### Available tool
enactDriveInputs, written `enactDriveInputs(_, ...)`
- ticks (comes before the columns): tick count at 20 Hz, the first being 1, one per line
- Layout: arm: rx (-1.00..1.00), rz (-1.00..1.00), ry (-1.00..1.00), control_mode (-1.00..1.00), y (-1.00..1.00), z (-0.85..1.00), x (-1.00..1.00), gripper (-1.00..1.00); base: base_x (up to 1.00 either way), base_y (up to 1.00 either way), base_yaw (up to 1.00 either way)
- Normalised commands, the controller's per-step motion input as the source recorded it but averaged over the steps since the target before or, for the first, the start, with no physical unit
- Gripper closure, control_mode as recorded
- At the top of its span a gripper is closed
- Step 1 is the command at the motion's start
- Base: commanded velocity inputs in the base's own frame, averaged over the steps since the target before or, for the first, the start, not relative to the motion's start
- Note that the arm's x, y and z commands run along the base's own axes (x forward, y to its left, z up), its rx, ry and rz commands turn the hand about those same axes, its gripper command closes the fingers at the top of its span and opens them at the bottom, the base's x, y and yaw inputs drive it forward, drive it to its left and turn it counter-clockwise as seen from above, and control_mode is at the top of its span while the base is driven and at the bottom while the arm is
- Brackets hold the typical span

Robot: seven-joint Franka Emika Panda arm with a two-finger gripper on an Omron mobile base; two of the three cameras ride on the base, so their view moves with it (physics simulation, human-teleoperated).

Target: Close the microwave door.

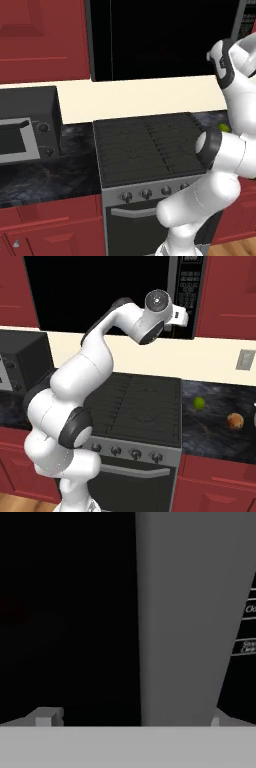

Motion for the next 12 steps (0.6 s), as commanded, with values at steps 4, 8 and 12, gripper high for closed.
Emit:
enactDriveInputs(4,0.00,0.00,-0.02,-1.00,0.00,-0.12,0.46,-1.00,0.00,0.00,0.00)
enactDriveInputs(8,0.00,0.00,-0.09,-1.00,0.00,-0.26,0.42,-1.00,0.00,0.00,0.00)
enactDriveInputs(12,0.00,0.00,-0.11,-1.00,0.00,-0.26,0.22,-1.00,0.00,0.00,0.00)
